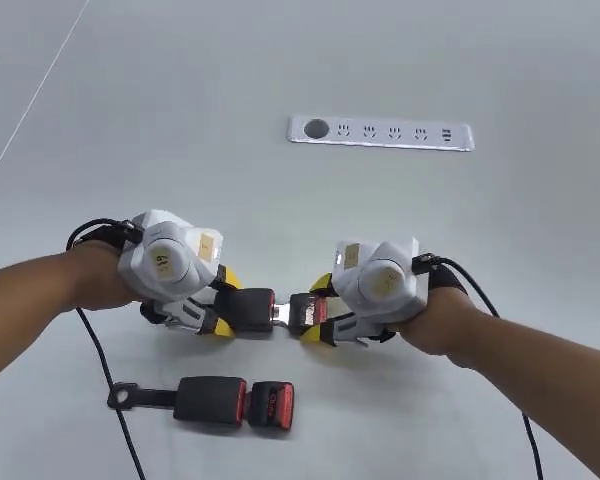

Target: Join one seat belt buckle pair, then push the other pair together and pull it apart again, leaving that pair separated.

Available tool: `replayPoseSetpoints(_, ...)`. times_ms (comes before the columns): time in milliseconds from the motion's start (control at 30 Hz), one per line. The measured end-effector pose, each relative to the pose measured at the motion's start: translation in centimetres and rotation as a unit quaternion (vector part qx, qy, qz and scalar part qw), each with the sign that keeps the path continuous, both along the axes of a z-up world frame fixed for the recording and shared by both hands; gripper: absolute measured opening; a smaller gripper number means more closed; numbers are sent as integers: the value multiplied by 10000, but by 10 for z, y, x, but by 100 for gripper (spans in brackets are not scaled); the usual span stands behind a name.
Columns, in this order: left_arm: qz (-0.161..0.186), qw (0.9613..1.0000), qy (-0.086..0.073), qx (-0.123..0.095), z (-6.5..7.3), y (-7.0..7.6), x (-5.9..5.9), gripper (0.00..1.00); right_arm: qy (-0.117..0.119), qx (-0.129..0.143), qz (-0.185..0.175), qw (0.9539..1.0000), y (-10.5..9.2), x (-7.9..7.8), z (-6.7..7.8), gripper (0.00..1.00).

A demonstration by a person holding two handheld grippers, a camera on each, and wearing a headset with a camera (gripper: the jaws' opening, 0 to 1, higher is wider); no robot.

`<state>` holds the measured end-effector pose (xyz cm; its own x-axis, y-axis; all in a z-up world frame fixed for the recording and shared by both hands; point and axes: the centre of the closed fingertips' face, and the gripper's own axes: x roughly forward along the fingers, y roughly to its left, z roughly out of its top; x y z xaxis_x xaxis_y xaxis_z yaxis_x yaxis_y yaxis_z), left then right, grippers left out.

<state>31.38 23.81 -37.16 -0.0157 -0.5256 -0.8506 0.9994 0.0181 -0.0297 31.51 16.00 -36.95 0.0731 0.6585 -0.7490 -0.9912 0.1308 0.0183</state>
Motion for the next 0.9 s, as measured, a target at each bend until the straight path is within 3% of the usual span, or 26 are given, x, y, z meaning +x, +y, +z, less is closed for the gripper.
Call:
replayPoseSetpoints(100,14,10000,13,-15,1,-1,0,32,2,126,-44,9999,-3,-1,0,33)
replayPoseSetpoints(433,4,10000,9,-41,0,0,1,32,27,104,-118,9999,-14,-1,0,34)
replayPoseSetpoints(900,-65,10000,4,-14,3,-2,-3,32,95,-19,-187,9998,-54,-4,-3,34)
